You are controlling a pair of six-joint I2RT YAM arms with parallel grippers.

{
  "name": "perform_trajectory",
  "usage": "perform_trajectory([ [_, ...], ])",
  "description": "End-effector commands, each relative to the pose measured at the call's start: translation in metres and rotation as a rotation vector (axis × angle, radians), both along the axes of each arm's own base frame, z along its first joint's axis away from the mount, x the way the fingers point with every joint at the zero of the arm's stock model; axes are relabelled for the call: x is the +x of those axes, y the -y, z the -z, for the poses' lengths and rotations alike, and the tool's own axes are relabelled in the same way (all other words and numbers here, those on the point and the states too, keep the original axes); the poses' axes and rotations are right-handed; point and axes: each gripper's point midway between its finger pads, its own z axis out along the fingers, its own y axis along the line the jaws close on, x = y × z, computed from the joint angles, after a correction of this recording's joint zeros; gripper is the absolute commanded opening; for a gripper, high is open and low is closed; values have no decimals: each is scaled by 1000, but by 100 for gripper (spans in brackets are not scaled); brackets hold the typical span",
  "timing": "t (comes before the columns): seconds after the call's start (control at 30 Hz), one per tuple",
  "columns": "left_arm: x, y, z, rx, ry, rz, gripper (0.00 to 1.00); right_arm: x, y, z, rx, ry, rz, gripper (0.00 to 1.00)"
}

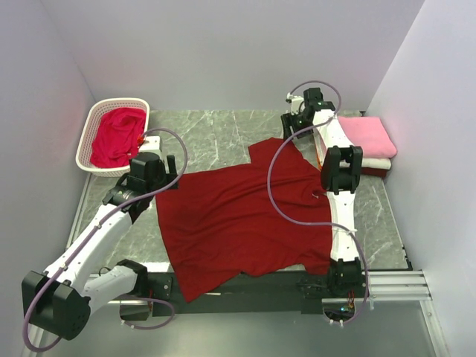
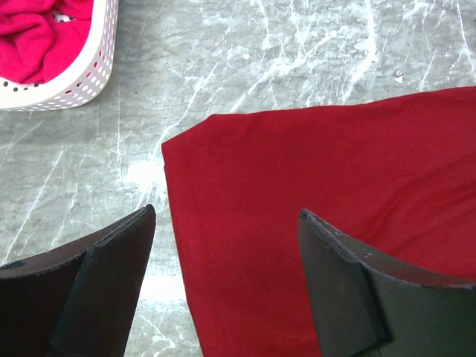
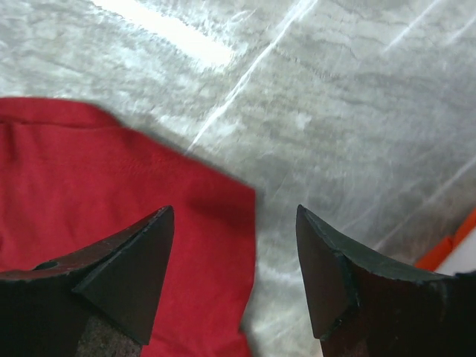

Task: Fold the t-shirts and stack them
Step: Flatten the tshirt out

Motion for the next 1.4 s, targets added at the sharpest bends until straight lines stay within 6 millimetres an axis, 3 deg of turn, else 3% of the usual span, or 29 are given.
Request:
perform_trajectory([
  [0.0,5,3,-7,-13,32,14,82,14,-8,1,-36,71,-43,72],
  [0.1,5,4,-5,-15,28,20,82,14,-9,12,-33,54,-49,70],
  [0.3,6,4,-2,-9,13,20,82,11,-22,14,-9,48,-80,57],
  [0.33,6,4,-2,-9,13,19,82,10,-24,13,-7,47,-87,45],
  [0.43,6,4,-2,-9,15,19,82,8,-25,6,-4,52,-101,21],
  [0.53,6,3,-3,-9,16,17,82,8,-23,-10,-12,83,-108,7],
  [0.57,6,3,-2,-9,15,19,82,9,-23,-25,-11,110,-106,6],
  [0.63,6,4,-3,-12,16,20,82,8,-23,-38,-8,134,-107,1],
  [0.67,5,4,-2,-13,14,22,82,8,-24,-59,-6,170,-106,0],
  [0.8,5,6,-2,-18,12,29,81,-2,-32,-99,34,227,-125,0],
  [0.83,5,6,-2,-20,12,30,81,-10,-35,-98,43,212,-136,0],
  [0.9,5,6,-3,-23,14,30,81,-21,-43,-118,58,242,-163,0],
  [0.93,4,7,-3,-24,14,33,81,-31,-46,-110,59,218,-178,0],
  [0.97,5,7,-4,-26,16,34,81,-39,-50,-123,70,235,-195,0],
  [1.0,4,7,-3,-27,16,34,81,-47,-59,-123,68,234,-230,0],
  [1.03,4,7,-3,-29,16,36,81,-61,-64,-110,69,194,-250,0],
  [1.1,4,8,-4,-32,18,38,81,-87,-77,-111,76,168,-336,0],
  [1.17,4,9,-5,-35,20,42,81,-127,-97,-90,65,83,-446,2],
  [1.23,3,8,-6,-36,21,42,81,-176,-107,-67,28,-16,-605,13],
  [1.33,2,10,-5,-41,22,50,81,-213,-105,-52,2,-70,-698,27],
  [1.37,3,9,-6,-40,23,47,81,-216,-103,-52,4,-70,-702,31],
])
